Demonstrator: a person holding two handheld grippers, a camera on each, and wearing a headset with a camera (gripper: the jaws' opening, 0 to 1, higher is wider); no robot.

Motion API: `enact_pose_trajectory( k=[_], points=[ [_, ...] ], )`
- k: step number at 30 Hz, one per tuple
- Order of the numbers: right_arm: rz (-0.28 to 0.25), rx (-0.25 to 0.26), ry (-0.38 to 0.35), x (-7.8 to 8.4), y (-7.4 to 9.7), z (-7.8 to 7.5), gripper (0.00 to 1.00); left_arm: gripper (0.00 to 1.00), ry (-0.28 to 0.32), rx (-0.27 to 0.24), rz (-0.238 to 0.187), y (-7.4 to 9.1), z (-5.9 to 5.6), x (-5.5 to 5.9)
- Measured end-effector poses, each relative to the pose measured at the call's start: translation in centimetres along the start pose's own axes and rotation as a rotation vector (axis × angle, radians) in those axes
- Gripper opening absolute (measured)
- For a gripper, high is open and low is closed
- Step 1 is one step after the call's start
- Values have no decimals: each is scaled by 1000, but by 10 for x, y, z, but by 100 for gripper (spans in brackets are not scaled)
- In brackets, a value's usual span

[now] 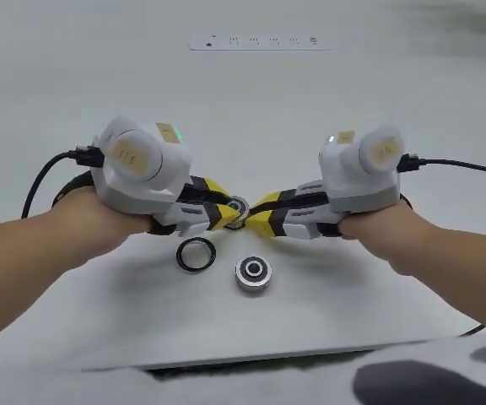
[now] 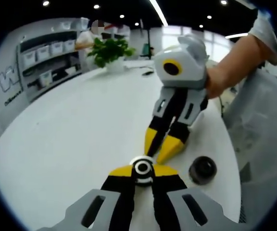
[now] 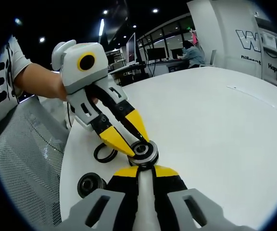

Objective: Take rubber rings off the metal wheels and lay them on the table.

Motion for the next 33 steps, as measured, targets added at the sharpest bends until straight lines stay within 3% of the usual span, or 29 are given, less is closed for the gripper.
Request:
enact_pose_trajectory(
  k=[8, 19, 33],
  points=[
    [10, 14, 0, -2, 2, 0, 0, 13, 8, -27, -18, -1, 0, 2],
    [-48, 19, -165, 2, 4, -3, 0, 13, -11, -53, -17, 0, -5, 1],
    [-115, 28, -233, -3, 8, -3, 0, 13, -16, -61, -6, 0, -6, 0]
  ],
)
Point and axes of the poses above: the centre of the closed fingertips' face, and the gripper's own axes: y roughly backward along the fingers, z roughly to its left, x roughly out of its underside, the point moved 10 cm from there along y, roughly backward along the fingers, and after that the axes turned 6 degrees about y, right-handed, at the moved point
